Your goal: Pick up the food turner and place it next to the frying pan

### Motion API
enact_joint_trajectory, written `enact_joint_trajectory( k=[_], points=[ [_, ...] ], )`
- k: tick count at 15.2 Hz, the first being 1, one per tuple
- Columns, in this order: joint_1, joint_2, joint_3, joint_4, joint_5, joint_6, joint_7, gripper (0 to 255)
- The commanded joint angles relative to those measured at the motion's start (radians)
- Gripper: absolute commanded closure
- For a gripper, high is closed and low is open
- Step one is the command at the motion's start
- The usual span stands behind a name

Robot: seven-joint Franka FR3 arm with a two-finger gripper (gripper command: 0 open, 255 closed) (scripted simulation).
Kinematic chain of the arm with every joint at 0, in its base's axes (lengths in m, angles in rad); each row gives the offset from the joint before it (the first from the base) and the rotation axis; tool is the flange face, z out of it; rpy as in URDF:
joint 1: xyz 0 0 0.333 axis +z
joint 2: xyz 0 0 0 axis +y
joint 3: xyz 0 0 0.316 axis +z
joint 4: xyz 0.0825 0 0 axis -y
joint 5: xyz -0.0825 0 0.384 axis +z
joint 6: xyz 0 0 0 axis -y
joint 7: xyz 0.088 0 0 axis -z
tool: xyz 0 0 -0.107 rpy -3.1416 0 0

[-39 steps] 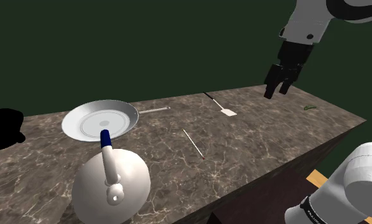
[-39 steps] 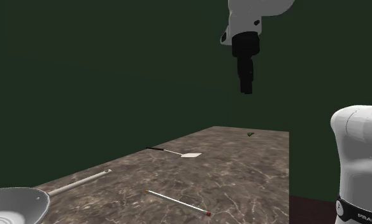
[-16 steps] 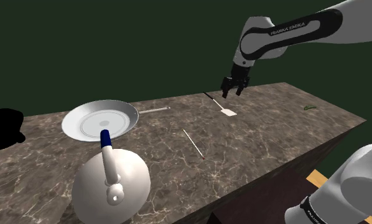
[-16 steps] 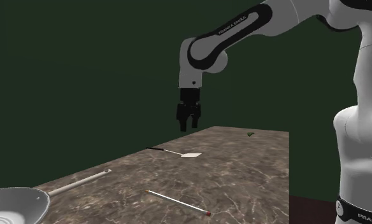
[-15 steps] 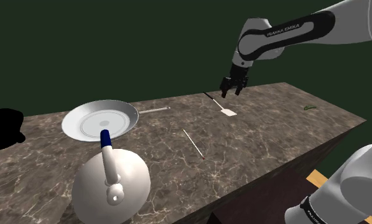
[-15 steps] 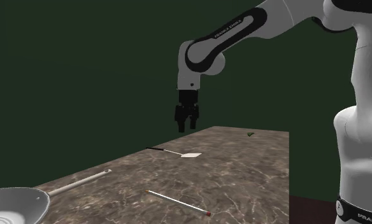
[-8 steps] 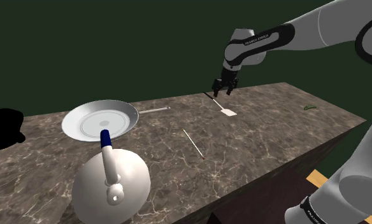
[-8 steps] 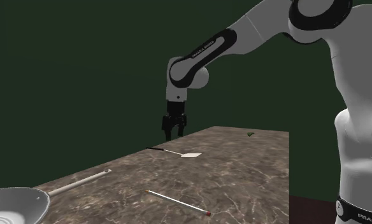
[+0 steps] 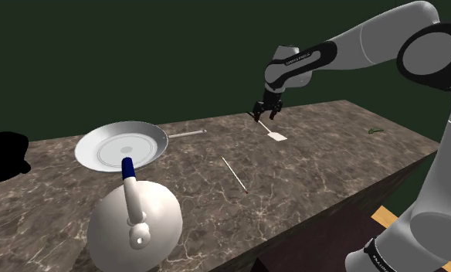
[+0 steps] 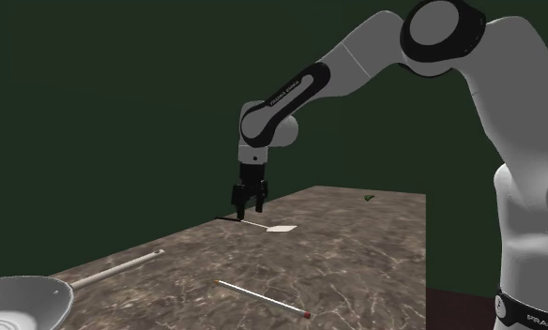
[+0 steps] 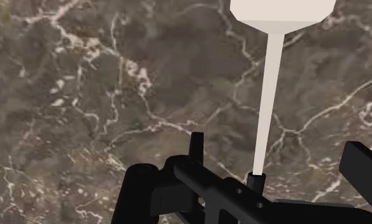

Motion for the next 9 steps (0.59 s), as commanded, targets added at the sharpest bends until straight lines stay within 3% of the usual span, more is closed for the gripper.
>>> enact_joint_trajectory(
  k=[1,9],
  points=[
    [-0.001,0.012,0.001,-0.012,0.002,0.025,-0.002,0],
    [-0.001,0.017,0.001,-0.014,0.003,0.031,-0.002,0]
  ],
)
